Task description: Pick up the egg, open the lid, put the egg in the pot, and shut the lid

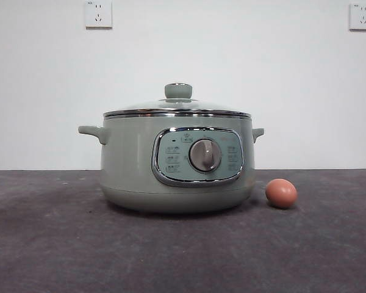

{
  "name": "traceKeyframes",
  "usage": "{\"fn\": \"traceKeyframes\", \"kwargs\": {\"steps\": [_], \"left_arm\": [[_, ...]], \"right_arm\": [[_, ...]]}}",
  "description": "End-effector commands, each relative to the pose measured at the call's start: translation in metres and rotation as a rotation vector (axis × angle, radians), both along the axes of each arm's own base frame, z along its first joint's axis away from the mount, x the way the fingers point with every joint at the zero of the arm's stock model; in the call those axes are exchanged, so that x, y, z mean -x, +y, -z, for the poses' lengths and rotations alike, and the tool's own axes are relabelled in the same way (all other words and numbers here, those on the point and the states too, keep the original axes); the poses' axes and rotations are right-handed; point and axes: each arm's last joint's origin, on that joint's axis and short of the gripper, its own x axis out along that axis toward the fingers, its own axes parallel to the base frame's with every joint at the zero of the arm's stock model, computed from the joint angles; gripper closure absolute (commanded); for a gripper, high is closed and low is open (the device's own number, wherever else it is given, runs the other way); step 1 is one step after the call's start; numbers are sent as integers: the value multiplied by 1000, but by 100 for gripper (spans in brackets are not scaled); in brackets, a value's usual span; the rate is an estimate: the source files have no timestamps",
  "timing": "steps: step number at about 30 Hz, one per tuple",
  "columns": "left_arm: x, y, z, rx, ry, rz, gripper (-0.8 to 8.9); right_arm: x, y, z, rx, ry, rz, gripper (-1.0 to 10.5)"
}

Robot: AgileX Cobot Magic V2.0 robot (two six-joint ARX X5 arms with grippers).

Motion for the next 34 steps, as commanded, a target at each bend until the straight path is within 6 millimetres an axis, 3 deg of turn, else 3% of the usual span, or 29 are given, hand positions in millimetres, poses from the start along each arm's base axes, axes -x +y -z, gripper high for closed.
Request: {"fn": "traceKeyframes", "kwargs": {"steps": [1,13,14,16,18,20,21,22,34], "left_arm": [[2,0,-10,-64,-14,26,820],[1,-4,-17,-49,12,99,806],[0,-4,-17,-43,13,109,764],[-1,-5,-17,-36,16,121,539],[-2,-5,-17,-31,21,128,189],[-3,-5,-16,-30,27,129,65],[-4,-5,-16,-30,28,130,64],[-5,-5,-16,-29,32,130,64],[-19,-6,-14,-25,58,138,64]], "right_arm": [[-3,1,-5,52,23,-50,958],[-9,2,-6,80,102,-82,944],[-9,2,-6,80,102,-81,940],[-9,2,-6,80,100,-81,859],[-9,2,-6,80,100,-81,626],[-9,2,-6,80,100,-81,353],[-9,1,-6,80,100,-81,244],[-9,1,-6,78,101,-80,210],[-9,2,-6,78,106,-80,222]]}}
